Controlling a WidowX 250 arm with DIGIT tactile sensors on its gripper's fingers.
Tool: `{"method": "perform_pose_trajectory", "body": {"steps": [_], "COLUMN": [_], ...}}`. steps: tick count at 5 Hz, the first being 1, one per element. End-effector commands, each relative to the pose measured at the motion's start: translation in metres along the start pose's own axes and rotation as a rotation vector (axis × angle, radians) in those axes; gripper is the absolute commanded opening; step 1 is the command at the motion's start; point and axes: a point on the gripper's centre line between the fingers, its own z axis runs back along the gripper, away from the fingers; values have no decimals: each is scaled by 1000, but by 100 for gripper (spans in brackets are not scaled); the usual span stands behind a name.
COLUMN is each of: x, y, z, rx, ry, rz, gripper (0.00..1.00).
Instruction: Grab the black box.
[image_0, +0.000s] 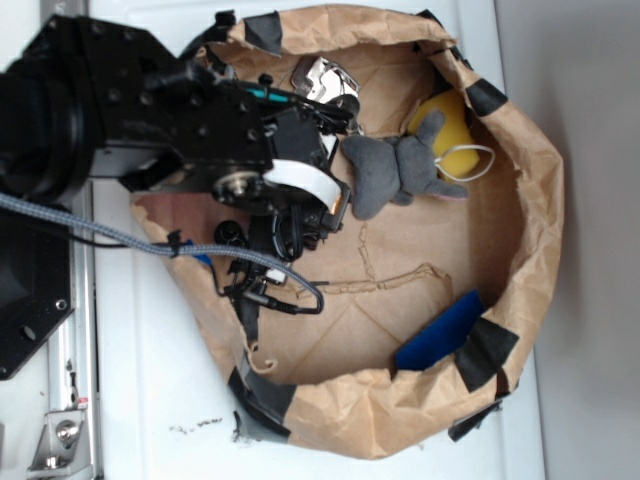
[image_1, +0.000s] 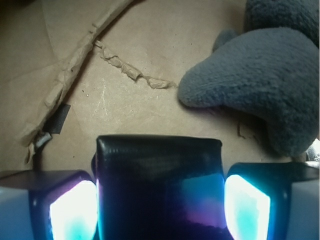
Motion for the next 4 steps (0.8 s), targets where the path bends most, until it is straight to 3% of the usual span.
{"method": "perform_pose_trajectory", "body": {"steps": [1,2,3,4], "x": [8,13,31,42], "y": [-1,-2,-11,-8], "z": [14,19,66,107], "rx": [3,18,10,71], "ry": [-43,-54,-68,-25], "rz": [16,36,149,367], "gripper": [0,0,0,0]}}
